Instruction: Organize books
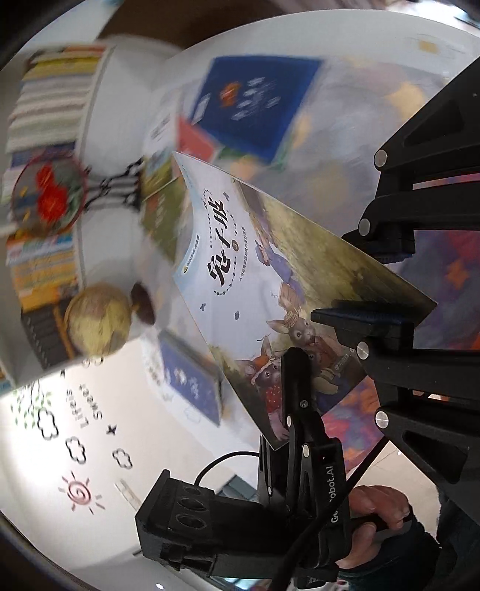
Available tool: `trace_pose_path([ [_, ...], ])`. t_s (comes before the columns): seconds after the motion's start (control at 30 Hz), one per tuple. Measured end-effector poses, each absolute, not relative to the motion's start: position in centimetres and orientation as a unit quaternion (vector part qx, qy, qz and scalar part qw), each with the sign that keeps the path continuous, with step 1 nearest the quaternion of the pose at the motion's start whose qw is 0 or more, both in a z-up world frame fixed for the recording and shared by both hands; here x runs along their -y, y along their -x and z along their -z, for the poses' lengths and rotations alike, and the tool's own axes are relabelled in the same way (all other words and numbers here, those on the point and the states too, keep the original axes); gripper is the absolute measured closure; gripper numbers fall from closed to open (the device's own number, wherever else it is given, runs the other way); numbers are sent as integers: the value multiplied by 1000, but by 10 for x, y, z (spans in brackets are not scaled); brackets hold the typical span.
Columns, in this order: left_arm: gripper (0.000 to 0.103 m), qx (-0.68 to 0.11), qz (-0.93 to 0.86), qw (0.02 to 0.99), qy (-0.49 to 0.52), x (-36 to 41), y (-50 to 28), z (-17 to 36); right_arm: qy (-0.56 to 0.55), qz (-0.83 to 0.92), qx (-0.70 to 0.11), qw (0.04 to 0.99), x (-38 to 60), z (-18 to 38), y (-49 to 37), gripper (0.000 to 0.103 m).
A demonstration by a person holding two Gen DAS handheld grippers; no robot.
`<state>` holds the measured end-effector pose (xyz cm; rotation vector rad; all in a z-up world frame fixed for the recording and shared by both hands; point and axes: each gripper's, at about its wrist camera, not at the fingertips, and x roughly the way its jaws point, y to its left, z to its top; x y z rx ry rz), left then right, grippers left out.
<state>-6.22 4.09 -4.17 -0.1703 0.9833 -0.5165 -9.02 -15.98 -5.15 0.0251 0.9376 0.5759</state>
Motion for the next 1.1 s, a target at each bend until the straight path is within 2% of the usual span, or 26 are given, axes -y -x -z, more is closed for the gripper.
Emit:
trace_pose_path([
  [0.23, 88, -433, 195, 875, 98, -140, 17, 17, 13, -325, -416, 849, 67, 29, 20, 83],
  [0.53, 88, -413, 126, 893, 127, -265, -41, 21, 39, -379, -404, 832, -70, 26, -65, 82],
  [0.8, 88, -430, 85, 885, 158, -335, -71, 61, 47, -404, -440, 801, -161, 63, -120, 81],
  [1.1, 88, -455, 79, 864, 202, -363, -92, 107, 48, -393, -484, 781, -199, 108, -146, 80],
])
